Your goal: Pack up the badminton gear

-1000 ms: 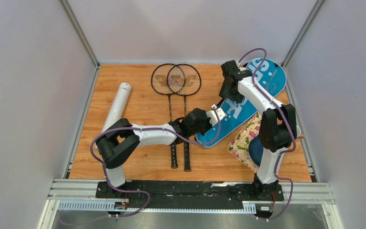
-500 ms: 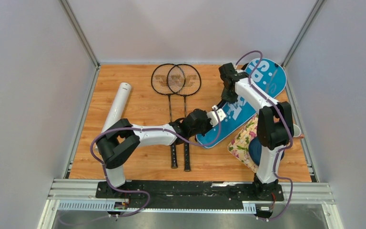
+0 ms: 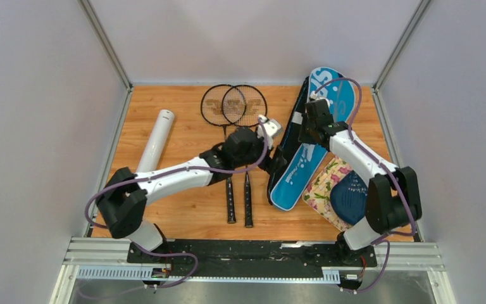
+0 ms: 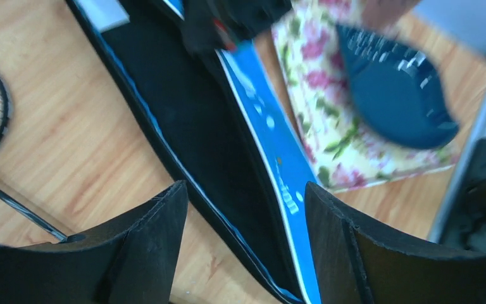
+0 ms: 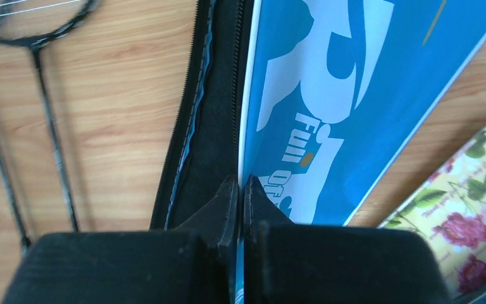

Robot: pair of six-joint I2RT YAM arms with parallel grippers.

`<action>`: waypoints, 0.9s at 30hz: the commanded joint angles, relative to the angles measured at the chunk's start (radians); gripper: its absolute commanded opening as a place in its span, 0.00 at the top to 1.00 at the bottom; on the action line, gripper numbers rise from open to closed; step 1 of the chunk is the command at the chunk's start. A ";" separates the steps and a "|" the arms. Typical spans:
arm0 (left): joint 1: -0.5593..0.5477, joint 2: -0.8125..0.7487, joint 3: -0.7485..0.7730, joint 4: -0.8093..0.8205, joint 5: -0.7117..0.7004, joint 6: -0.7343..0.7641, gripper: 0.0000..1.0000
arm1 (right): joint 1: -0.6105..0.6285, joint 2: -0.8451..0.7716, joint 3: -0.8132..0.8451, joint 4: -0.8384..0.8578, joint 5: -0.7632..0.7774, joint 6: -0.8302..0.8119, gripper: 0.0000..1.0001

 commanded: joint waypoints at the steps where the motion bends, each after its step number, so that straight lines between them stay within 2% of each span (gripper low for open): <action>1: 0.117 -0.116 -0.024 0.040 0.233 -0.256 0.25 | 0.004 -0.166 -0.118 0.322 -0.197 -0.065 1.00; 5: 0.136 -0.087 -0.001 0.019 0.186 -0.235 0.25 | 0.004 -0.297 -0.297 0.509 -0.259 -0.024 1.00; 9: 0.136 0.005 0.039 -0.014 0.090 -0.234 0.25 | 0.002 -0.379 -0.383 0.571 -0.270 0.017 1.00; 10: 0.136 0.025 0.050 -0.020 0.051 -0.208 0.21 | -0.005 -0.396 -0.402 0.583 -0.287 0.034 1.00; 13: 0.136 0.111 0.142 -0.160 -0.064 -0.174 0.20 | -0.016 -0.472 -0.500 0.657 -0.330 0.082 1.00; 15: 0.136 0.140 0.179 -0.190 -0.107 -0.165 0.19 | -0.019 -0.512 -0.561 0.675 -0.330 0.105 1.00; 18: 0.136 0.122 0.139 -0.173 -0.137 -0.160 0.19 | -0.041 -0.572 -0.609 0.686 -0.350 0.130 1.00; 23: 0.134 0.007 -0.002 -0.049 -0.126 -0.171 0.23 | -0.051 -0.643 -0.670 0.654 -0.347 0.140 1.00; 27: 0.134 -0.021 -0.071 0.051 -0.169 -0.160 0.11 | -0.068 -0.669 -0.702 0.666 -0.393 0.165 1.00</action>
